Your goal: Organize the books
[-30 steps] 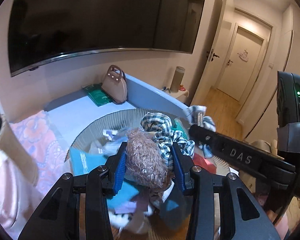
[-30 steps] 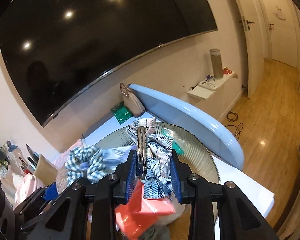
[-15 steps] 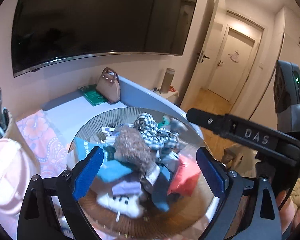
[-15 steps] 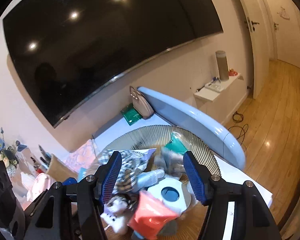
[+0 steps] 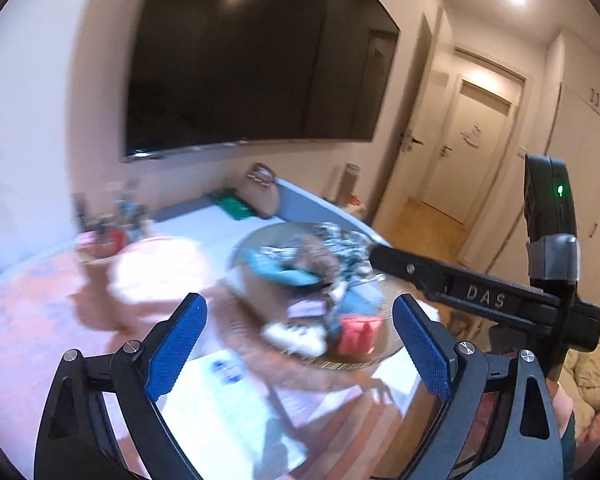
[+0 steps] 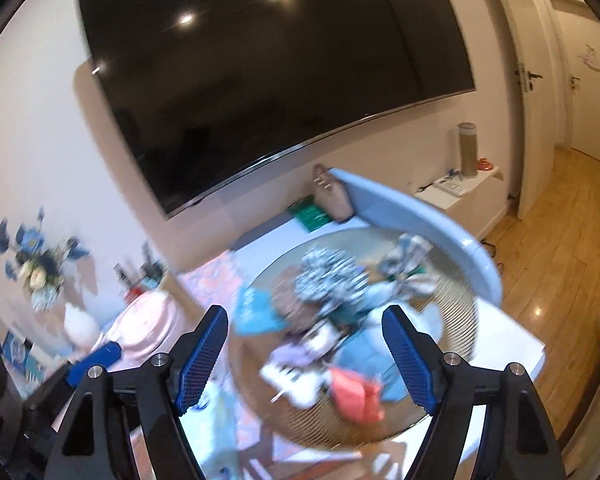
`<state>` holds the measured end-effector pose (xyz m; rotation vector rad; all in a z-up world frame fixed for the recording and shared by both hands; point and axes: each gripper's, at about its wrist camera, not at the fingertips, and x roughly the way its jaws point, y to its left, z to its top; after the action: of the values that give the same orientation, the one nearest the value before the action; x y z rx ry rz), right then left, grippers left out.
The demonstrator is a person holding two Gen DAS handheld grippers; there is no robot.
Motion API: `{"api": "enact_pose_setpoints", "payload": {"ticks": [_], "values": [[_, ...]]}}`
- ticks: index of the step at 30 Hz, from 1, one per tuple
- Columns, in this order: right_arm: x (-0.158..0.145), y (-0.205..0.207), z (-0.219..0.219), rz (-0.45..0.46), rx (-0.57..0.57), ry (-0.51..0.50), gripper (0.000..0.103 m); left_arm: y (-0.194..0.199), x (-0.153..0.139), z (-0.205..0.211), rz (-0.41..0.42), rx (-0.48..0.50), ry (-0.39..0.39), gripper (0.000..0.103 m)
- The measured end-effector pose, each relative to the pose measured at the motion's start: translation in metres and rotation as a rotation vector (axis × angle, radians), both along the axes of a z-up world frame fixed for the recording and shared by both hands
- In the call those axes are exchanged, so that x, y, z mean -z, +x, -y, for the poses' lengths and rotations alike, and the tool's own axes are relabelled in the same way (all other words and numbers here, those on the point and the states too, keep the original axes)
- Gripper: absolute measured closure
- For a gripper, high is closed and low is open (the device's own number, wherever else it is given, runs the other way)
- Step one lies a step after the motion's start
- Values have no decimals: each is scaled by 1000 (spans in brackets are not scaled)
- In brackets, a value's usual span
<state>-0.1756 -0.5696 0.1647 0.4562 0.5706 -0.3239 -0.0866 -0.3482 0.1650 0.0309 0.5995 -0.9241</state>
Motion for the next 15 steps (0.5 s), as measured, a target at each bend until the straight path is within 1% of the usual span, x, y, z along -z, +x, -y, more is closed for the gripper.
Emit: {"api": "enact_pose_setpoints", "payload": {"ticks": [5, 7, 9, 10, 11, 12, 13, 15], "values": [[9, 14, -61, -28, -107, -2, 25, 4, 2, -65, 28, -140, 29, 8], [14, 24, -95, -41, -170, -9, 25, 7, 4, -96, 40, -208, 50, 8], [19, 33, -123, -53, -223, -20, 25, 14, 8, -132, 44, -302, 78, 8], [22, 41, -146, -61, -265, -32, 25, 16, 8, -143, 44, -330, 86, 8], [25, 47, -163, -66, -294, -39, 25, 20, 12, -163, 48, -395, 114, 8], [27, 52, -176, -69, -320, -43, 25, 22, 14, -174, 54, -442, 142, 8], [31, 61, -200, -75, -371, -50, 25, 27, 18, -189, 63, -508, 184, 8], [35, 73, -234, -82, -436, -70, 25, 32, 24, -216, 67, -585, 217, 8]]}}
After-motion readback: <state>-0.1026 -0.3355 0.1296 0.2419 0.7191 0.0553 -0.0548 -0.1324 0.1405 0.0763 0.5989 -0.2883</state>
